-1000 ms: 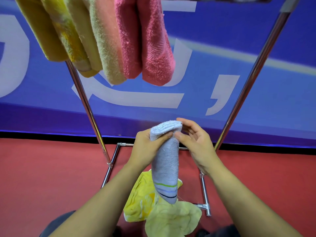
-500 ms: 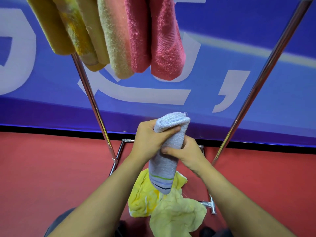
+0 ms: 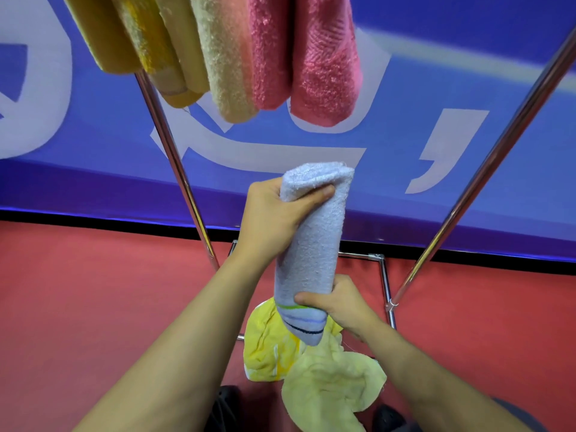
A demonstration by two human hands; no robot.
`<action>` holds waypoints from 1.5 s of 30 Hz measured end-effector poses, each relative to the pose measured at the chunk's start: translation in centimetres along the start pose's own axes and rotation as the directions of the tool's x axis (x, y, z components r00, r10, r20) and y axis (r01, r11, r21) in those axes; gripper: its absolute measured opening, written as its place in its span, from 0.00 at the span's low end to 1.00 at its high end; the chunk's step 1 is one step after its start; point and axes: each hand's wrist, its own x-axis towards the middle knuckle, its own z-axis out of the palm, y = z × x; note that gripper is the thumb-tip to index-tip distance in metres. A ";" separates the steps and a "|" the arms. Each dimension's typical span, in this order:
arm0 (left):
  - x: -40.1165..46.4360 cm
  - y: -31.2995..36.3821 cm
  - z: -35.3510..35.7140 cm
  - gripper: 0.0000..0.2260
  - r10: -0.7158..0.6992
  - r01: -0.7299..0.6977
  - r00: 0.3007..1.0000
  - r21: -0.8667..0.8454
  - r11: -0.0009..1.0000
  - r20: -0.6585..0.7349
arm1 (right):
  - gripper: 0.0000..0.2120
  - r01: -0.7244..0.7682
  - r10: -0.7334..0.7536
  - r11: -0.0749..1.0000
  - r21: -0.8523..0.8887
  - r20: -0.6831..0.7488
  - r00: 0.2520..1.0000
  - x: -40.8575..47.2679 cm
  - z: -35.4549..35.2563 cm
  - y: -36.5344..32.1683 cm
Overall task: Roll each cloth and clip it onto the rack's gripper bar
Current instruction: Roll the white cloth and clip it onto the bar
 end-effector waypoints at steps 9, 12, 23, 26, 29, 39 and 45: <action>0.7 0.7 0.3 0.04 0.020 -0.021 0.999 -0.019 1.000 -0.032 | 0.11 -0.084 0.090 0.993 -0.084 0.076 0.993 -0.8 -1.3 3.2; 0.6 0.4 0.5 0.03 -0.029 0.028 0.999 -0.035 0.999 -0.031 | 0.12 -0.087 0.096 0.991 -0.101 0.094 0.991 -1.2 -1.6 2.6; -0.3 -1.0 1.8 0.05 -0.130 0.131 0.990 -0.012 0.991 0.059 | 0.20 0.149 -0.150 0.985 0.086 0.001 0.989 -1.4 -2.8 -3.9; 0.0 -1.4 1.3 0.05 -0.157 0.157 0.988 -0.014 0.988 0.016 | 0.22 0.147 -0.146 0.989 -0.016 0.055 0.988 -1.9 -3.1 -4.0; 0.2 -2.6 0.7 0.06 -0.229 0.228 0.972 -0.014 0.973 -0.049 | 0.26 0.135 -0.128 0.989 -0.062 0.102 0.987 -2.6 -3.3 -4.3; 0.4 -6.9 -0.4 0.15 -0.591 0.552 0.803 -0.277 0.787 -0.078 | 0.47 0.216 -0.230 0.973 0.083 0.245 0.942 -4.5 -4.2 -8.1; 0.0 -8.8 -0.4 0.17 -0.655 0.644 0.756 -0.189 0.742 0.003 | 0.28 0.266 -0.269 0.963 0.045 0.181 0.946 -5.4 -4.0 -9.7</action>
